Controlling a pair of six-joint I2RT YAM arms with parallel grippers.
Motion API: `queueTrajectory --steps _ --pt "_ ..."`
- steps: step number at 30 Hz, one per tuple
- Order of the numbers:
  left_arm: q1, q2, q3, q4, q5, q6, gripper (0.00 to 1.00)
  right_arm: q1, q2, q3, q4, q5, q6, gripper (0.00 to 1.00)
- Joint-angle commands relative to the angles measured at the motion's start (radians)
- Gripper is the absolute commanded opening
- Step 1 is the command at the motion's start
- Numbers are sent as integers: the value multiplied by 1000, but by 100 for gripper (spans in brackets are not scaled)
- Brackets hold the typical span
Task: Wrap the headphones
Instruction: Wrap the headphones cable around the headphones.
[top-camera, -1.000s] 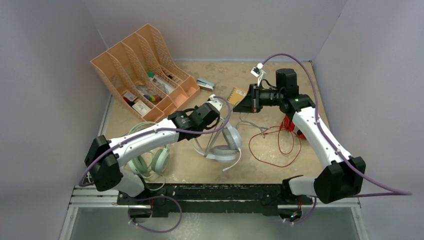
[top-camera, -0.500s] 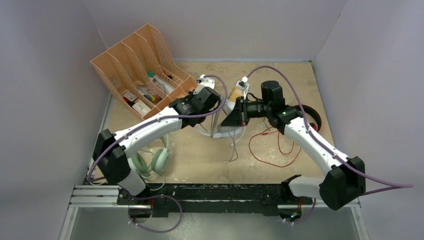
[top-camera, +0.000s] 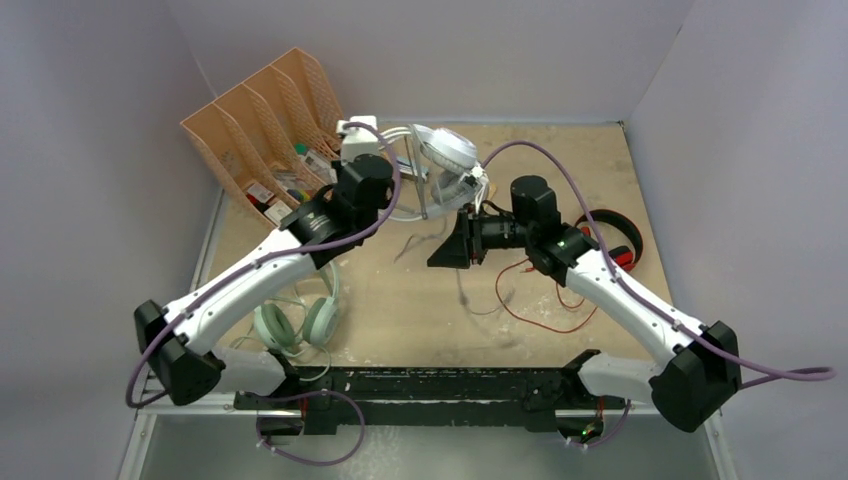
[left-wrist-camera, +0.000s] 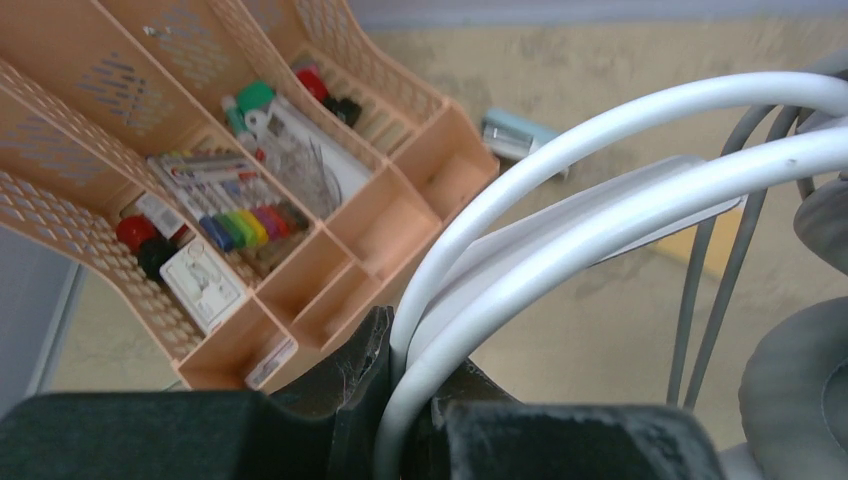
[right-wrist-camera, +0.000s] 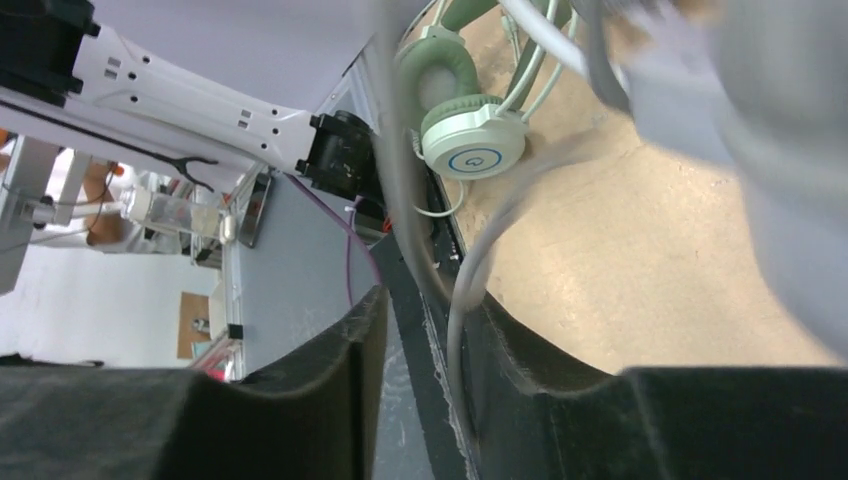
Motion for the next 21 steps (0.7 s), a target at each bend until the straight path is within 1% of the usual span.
queueTrajectory --steps 1,3,4,6,8,10,12,15,18,20,21 --pt "2 -144 -62 294 -78 -39 0 3 -66 8 -65 38 -47 45" --pt "2 -157 -68 298 -105 -25 0 3 -94 18 -116 86 -74 54" --pt "2 -163 -67 297 -111 -22 0 3 -108 16 -132 105 -85 60" --pt "2 -177 -62 297 -120 -22 0 4 -135 2 -164 116 -103 70" --pt "2 -191 -54 292 -116 -36 0 2 -158 -20 -168 159 -109 78" --pt "2 -194 -22 251 -106 -61 0 2 -176 -32 -198 227 -140 85" --pt "2 -193 14 200 -100 -89 0 1 -196 -70 -168 272 -150 92" --pt "2 -206 42 154 -86 -132 0 1 -217 -155 -43 306 -133 94" --pt "2 -231 47 144 -67 -159 0 0 -226 -259 227 310 -69 94" --pt "3 -239 64 132 -47 -168 0 2 -226 -283 278 319 -67 94" --pt "3 -239 78 121 -37 -172 0 1 -228 -289 292 355 -64 94"
